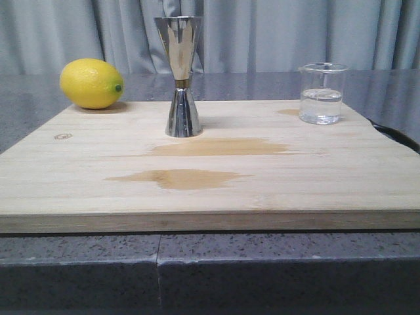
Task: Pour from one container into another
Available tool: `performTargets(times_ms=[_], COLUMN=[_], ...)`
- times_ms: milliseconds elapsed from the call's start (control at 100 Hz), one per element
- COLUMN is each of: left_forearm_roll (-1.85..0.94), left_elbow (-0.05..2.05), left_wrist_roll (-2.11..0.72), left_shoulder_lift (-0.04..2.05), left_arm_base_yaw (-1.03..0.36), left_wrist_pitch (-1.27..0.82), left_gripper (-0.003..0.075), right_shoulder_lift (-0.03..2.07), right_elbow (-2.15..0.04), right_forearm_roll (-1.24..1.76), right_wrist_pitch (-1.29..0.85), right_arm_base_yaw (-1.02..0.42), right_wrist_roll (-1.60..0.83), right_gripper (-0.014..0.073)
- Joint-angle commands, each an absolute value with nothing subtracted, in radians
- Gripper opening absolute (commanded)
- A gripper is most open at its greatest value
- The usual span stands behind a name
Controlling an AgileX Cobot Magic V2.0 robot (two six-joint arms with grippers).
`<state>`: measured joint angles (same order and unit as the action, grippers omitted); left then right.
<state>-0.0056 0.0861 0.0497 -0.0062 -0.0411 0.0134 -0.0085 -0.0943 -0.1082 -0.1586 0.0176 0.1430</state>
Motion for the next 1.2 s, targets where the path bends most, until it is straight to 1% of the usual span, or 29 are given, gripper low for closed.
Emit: performTargets(times_ms=[0, 150, 350, 440, 1190], left_forearm_roll=[-0.027, -0.015, 0.009, 0.009, 0.000], left_elbow=[0.206, 0.373, 0.528, 0.533, 0.533], left_wrist_roll=[0.049, 0.044, 0.041, 0.041, 0.041], left_shoulder_lift=[0.012, 0.117, 0.258, 0.287, 0.295], left_arm_base_yaw=[-0.040, -0.040, -0.040, -0.040, -0.040], left_wrist_pitch=[0.034, -0.080, -0.195, -0.157, -0.160], left_gripper=[-0.0019, -0.0019, -0.0019, -0.0019, -0.0019], right_shoulder_lift=[0.035, 0.160, 0.322, 0.345, 0.347], right_elbow=[-0.223, -0.381, -0.543, -0.554, -0.554], right_forearm_roll=[-0.161, -0.213, -0.237, -0.237, -0.237], right_wrist_pitch=[-0.171, -0.282, -0.338, -0.320, -0.327], right_arm_base_yaw=[0.023, 0.023, 0.023, 0.023, 0.023], right_wrist_roll=[0.135, 0.131, 0.131, 0.131, 0.131], right_gripper=[-0.0071, -0.0071, -0.0071, -0.0071, -0.0071])
